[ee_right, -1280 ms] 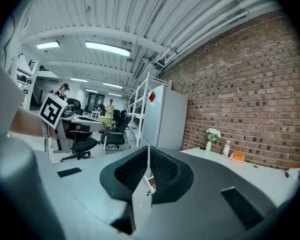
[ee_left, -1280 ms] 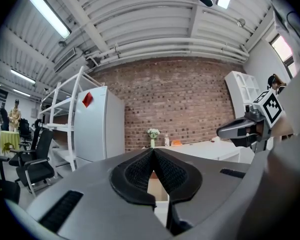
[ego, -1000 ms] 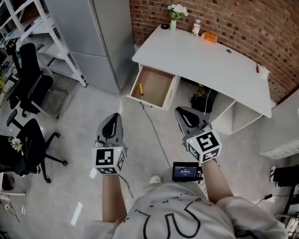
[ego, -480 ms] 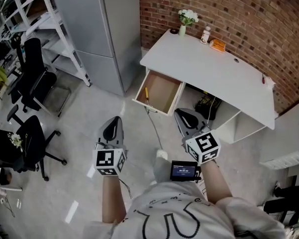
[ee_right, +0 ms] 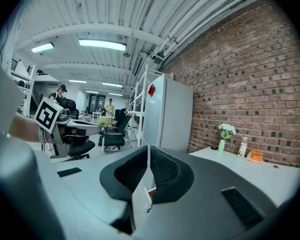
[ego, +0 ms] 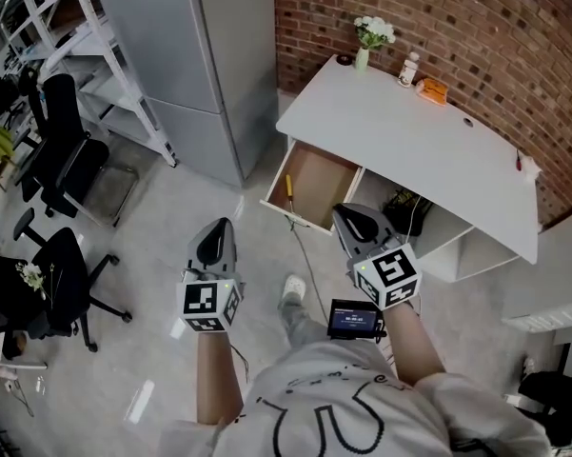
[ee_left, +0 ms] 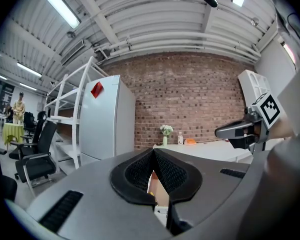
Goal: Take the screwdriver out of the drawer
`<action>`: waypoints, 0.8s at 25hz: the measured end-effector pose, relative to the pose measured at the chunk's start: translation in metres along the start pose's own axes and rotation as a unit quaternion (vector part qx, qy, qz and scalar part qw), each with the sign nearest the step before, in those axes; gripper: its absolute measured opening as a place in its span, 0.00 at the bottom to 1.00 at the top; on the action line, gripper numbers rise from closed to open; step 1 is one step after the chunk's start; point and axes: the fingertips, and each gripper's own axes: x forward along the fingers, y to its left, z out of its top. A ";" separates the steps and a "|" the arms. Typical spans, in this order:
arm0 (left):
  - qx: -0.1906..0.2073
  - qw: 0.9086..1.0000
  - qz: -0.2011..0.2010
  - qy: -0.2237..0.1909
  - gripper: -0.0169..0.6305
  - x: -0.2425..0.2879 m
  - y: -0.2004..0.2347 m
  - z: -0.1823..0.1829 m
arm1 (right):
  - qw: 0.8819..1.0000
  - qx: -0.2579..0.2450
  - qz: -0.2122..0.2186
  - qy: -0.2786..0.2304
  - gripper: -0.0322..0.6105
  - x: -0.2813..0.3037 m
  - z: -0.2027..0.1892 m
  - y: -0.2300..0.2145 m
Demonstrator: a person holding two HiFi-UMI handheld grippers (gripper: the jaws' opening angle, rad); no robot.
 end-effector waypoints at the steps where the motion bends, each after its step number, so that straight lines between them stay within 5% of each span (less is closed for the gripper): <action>1: -0.001 1.000 0.002 0.001 0.04 0.008 0.006 0.000 | 1.000 0.000 0.002 0.001 0.09 0.009 0.001 -0.003; 20: -0.011 0.999 -0.011 0.041 0.04 0.195 0.108 -0.010 | 0.999 0.041 0.004 0.029 0.09 0.205 -0.003 -0.099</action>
